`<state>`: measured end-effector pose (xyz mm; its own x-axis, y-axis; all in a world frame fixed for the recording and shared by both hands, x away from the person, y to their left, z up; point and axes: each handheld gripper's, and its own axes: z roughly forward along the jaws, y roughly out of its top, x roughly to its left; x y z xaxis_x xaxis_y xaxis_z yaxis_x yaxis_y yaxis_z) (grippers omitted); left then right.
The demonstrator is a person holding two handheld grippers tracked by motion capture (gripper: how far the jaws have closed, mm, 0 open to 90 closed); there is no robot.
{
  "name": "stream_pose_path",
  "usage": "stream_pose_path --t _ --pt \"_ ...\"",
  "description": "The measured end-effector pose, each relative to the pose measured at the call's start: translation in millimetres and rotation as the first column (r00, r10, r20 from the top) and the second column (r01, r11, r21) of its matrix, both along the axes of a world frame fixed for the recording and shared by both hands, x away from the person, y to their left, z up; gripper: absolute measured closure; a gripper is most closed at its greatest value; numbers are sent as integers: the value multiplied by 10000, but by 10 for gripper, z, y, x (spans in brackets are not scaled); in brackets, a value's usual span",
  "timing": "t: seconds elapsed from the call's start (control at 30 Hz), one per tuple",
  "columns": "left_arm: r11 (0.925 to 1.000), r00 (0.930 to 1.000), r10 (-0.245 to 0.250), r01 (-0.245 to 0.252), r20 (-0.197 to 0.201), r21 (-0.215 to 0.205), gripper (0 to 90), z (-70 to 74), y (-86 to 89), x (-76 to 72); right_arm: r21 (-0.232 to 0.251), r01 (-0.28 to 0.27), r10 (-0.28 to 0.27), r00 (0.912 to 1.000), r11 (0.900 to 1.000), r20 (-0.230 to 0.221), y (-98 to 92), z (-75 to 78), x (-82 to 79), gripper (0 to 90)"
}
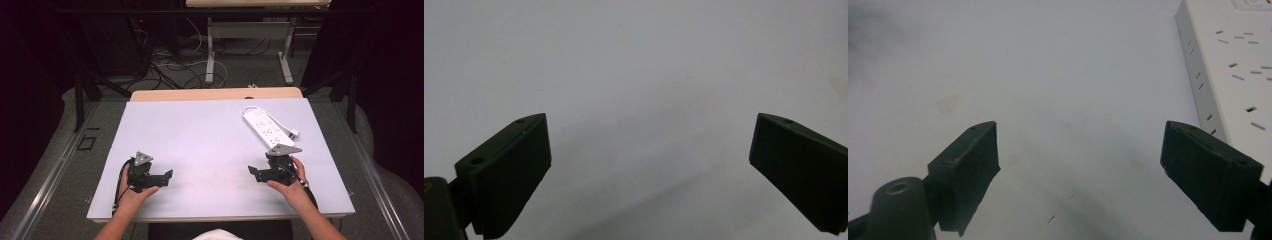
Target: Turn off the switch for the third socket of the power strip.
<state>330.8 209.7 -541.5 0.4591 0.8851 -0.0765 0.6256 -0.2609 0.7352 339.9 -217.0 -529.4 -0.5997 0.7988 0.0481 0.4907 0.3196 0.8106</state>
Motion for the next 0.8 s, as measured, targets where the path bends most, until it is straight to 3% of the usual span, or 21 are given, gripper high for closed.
stream_pose_path --t 0.27,0.57,0.8 --pt "10000 10000 42 -42 -25 -82 31 0 -2 -2 51 -110 112 9993 9999 -355 18 -101 0 151" --pt "10000 10000 -8 9 72 -66 31 3 -1 -2 -96 -152 151 9999 9998 -59 41 -162 0 151" --pt "10000 10000 -44 45 33 -48 31 4 -1 0 -63 -161 159 9997 9999 -211 62 -208 0 151"
